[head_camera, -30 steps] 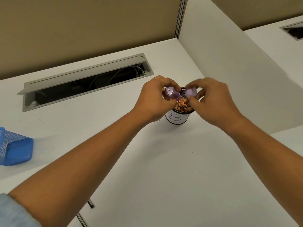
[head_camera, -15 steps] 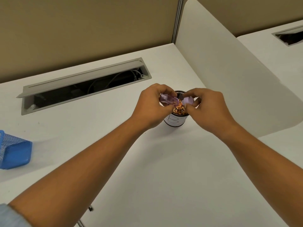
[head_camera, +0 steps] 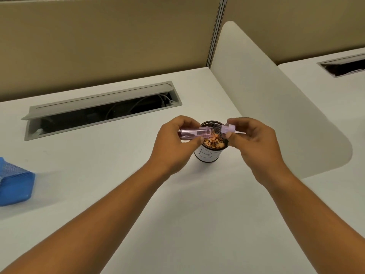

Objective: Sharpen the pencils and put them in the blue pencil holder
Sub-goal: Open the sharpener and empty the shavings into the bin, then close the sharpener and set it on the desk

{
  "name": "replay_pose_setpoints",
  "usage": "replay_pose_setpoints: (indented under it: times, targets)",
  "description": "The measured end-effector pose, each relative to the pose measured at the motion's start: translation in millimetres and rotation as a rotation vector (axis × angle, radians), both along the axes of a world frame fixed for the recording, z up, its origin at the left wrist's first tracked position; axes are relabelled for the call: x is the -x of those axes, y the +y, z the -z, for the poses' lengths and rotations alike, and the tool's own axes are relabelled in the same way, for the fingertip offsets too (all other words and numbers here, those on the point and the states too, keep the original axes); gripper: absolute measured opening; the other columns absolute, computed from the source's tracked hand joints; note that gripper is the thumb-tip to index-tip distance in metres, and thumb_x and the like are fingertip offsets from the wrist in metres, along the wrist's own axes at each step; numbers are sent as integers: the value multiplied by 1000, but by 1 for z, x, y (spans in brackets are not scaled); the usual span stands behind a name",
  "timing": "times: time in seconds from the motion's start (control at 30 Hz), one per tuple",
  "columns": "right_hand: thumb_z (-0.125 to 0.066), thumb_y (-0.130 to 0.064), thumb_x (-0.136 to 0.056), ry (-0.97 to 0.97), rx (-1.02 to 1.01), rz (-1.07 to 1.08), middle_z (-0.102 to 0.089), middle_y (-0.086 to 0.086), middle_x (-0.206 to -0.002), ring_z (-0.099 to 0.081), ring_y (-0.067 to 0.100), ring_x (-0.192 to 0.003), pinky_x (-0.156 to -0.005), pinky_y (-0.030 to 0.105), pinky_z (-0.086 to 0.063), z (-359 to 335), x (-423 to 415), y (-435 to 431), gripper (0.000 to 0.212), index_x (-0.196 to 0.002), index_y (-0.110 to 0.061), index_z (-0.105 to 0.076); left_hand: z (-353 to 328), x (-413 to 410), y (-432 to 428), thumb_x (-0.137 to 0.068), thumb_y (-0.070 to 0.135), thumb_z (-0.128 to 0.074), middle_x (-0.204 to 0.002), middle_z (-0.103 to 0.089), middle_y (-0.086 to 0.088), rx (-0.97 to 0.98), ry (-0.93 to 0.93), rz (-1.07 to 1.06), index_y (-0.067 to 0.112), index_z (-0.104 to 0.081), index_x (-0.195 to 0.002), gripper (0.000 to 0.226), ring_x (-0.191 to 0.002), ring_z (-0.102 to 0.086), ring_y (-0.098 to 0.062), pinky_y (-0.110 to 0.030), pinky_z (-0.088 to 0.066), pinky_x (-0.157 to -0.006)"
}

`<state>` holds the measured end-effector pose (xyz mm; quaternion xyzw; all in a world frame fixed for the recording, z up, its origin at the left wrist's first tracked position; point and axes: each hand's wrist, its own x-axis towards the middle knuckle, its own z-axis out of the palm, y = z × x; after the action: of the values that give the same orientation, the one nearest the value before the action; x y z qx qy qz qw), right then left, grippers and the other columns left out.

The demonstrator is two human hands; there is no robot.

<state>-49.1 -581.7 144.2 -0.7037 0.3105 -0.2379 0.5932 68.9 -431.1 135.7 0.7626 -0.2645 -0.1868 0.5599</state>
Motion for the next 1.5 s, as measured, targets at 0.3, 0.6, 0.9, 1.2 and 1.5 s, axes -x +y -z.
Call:
replay_pose_setpoints:
  times: [0.3, 0.6, 0.9, 1.2, 1.5]
  targets:
    - [-72, -8, -85, -164, -205, -293, -77, 8, -108, -72, 24, -101, -81, 30, -59, -40, 33, 61, 22, -105, -17, -74, -27, 49, 72, -85, 13, -77, -101, -74, 10, 214, 190, -7, 33, -68, -100, 26, -91, -69, -11, -27, -58, -74]
    - [-71, 3, -86, -69, 76, -528, -77, -6, -99, -72, 13, -85, -66, 15, -52, -79, 61, 144, 38, -105, -29, -75, -62, 91, 175, -82, 8, -78, -97, -75, 8, 202, 110, -55, 26, -70, -98, 25, -88, -70, -14, -20, -56, -71]
    - [-81, -20, -75, -45, -24, -650, -79, -2, -93, -73, 14, -78, -68, 18, -55, -79, 67, 231, 31, -104, -30, -77, -70, 117, 281, -75, 26, -78, -89, -77, 3, 169, 230, -161, 30, -71, -97, 23, -65, -70, -12, -29, -59, -60]
    - [-80, -11, -75, -66, 112, -728, -78, -7, -100, -74, 17, -85, -75, 19, -56, -69, 55, 297, 36, -105, -31, -76, -73, 123, 352, -69, 39, -76, -57, -69, 5, 210, 308, -282, 26, -75, -89, 24, -44, -57, -7, -14, -48, -49]
    - [-83, -25, -76, -58, 140, -776, -79, -7, -92, -74, 15, -81, -70, 16, -56, -78, 44, 335, 30, -104, -32, -75, -75, 120, 386, -78, 47, -67, -78, -78, -4, 280, 359, -312, 22, -75, -86, 28, -40, -52, -10, -19, -46, -43]
